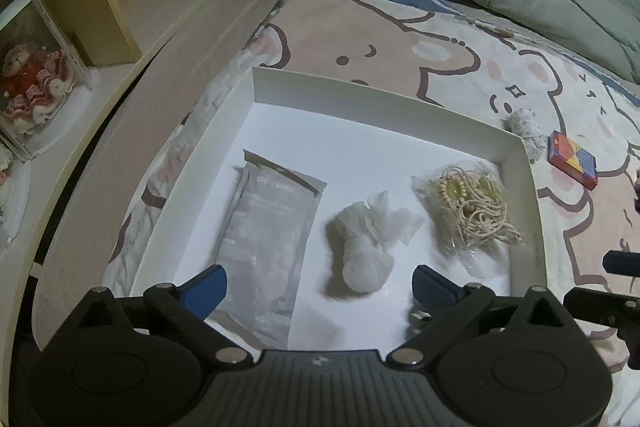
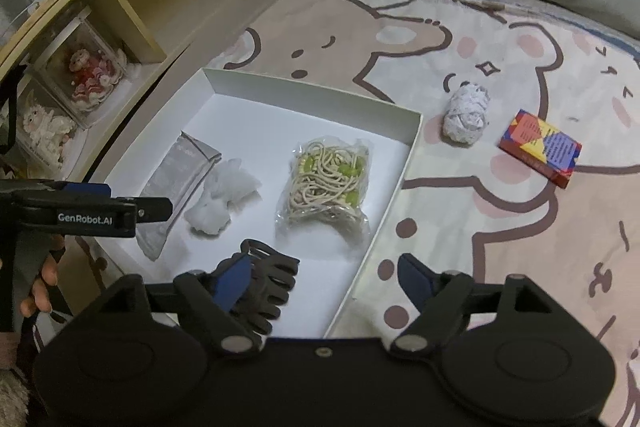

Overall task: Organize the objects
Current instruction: 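Lower the dark coiled spring into the white box and open the right tool, then move both tools away from the white box toward the items on the sheet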

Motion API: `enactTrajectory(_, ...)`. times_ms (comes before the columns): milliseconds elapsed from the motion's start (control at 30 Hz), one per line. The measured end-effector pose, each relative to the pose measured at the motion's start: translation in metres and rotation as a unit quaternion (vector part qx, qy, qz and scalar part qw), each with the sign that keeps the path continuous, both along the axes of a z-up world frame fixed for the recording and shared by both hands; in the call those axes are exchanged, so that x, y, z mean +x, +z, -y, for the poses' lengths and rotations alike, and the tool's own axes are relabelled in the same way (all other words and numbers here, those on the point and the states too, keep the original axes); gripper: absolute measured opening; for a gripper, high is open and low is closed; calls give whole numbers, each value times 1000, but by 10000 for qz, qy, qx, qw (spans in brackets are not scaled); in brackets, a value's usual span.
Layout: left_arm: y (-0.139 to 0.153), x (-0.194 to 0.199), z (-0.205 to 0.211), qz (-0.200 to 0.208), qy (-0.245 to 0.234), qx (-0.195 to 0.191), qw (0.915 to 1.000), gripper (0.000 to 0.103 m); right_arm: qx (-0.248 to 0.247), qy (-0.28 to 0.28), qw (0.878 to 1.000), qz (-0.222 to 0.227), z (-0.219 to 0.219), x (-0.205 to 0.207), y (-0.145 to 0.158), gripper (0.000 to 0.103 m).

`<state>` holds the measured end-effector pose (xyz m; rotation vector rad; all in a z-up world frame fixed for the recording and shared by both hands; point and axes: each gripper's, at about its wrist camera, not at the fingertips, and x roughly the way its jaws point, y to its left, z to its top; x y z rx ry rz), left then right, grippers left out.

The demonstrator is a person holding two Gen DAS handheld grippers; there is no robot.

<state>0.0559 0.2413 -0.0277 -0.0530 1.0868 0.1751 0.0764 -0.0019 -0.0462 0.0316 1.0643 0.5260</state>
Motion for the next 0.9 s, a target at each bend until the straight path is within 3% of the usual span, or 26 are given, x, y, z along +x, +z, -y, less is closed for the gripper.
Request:
enactTrajectory(100,4,-4,5,60,1,-22,10000,101,-28,-16,9999,102,4,-2,2,101)
enactTrajectory(167,7,-6,9,102,-38,-27,9999,103,-52,-54,9998,178,7,-2,4,103)
enactTrajectory(900,20,19,79,385,-437,-209,9981,103,-322,-844,9937,659,92,9,16,103)
